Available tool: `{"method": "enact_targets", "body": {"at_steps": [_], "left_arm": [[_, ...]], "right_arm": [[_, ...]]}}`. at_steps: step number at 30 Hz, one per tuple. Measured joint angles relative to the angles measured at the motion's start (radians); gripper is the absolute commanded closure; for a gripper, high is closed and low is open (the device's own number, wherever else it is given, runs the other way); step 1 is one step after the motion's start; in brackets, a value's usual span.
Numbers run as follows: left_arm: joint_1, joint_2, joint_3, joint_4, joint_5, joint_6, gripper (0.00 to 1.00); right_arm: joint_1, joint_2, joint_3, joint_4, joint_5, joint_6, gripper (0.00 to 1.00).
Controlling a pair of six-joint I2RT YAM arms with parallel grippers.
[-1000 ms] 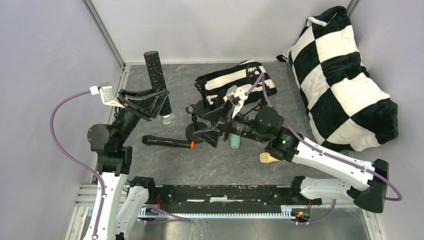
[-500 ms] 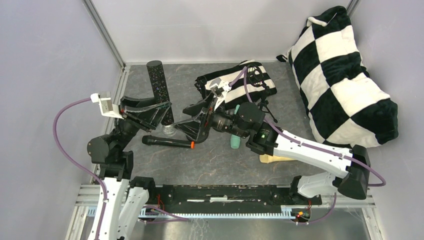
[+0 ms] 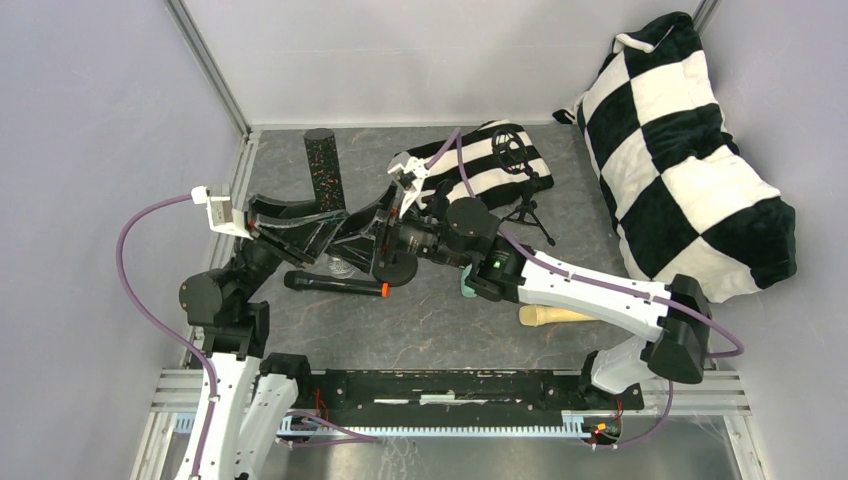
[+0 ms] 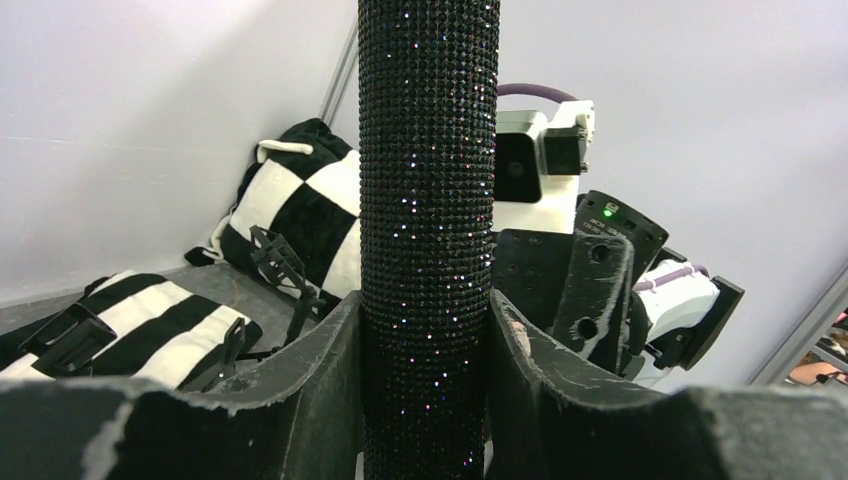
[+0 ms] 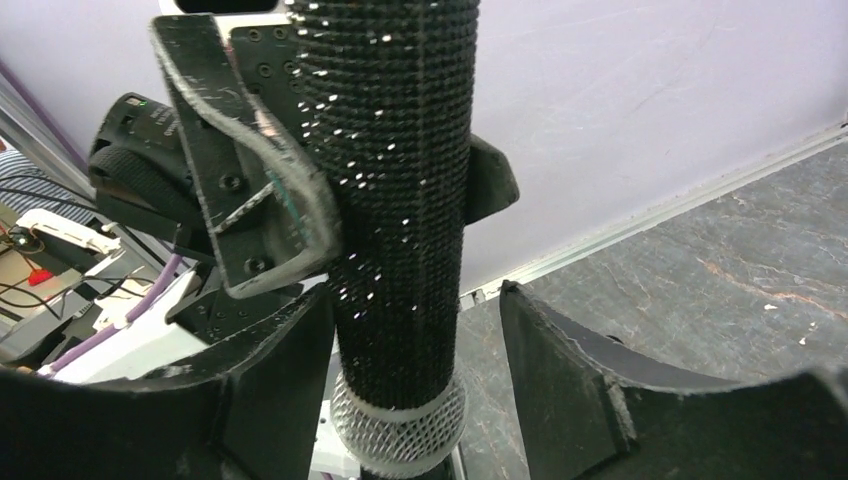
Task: Attach the microphones to the stand
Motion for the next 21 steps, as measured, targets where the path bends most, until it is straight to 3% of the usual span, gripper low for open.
{"method": "enact_targets", "body": {"at_steps": [4, 6, 8, 10, 12, 15, 18, 21], "left_arm": [[-0.003, 0.000, -0.009, 0.006, 0.002, 0.000, 0.98], [-0.003, 0.000, -0.020, 0.005, 0.003, 0.000, 0.97], [-0.003, 0.000, -0.031, 0.008, 0.003, 0.000, 0.84], [-0.003, -0.002, -0.032, 0.011, 0.000, 0.000, 0.63], [-0.003, -0.003, -0.032, 0.013, -0.001, 0.001, 0.37], [-0.003, -0.005, -0.028, -0.010, -0.002, 0.010, 0.14], [-0.005, -0.003, 0.003, -0.093, -0.006, 0.032, 0.03], [-0.005, 0.009, 0.079, -0.201, -0.006, 0.077, 0.00]], "right_arm": [[0.000, 0.043, 0.029, 0.002, -0.009, -0.006, 0.47], [0.000, 0.057, 0.034, 0.008, -0.021, -0.009, 0.61], [0.002, 0.066, 0.034, 0.015, -0.029, -0.010, 0.80], [-0.001, 0.069, 0.034, 0.023, -0.040, -0.017, 0.97], [-0.001, 0.069, 0.034, 0.024, -0.040, -0.038, 1.00], [0.002, 0.053, 0.023, 0.006, -0.003, -0.114, 1.00], [0.005, 0.007, -0.017, -0.035, 0.063, -0.220, 1.00], [0.006, -0.075, -0.079, -0.079, 0.160, -0.369, 1.00]]}}
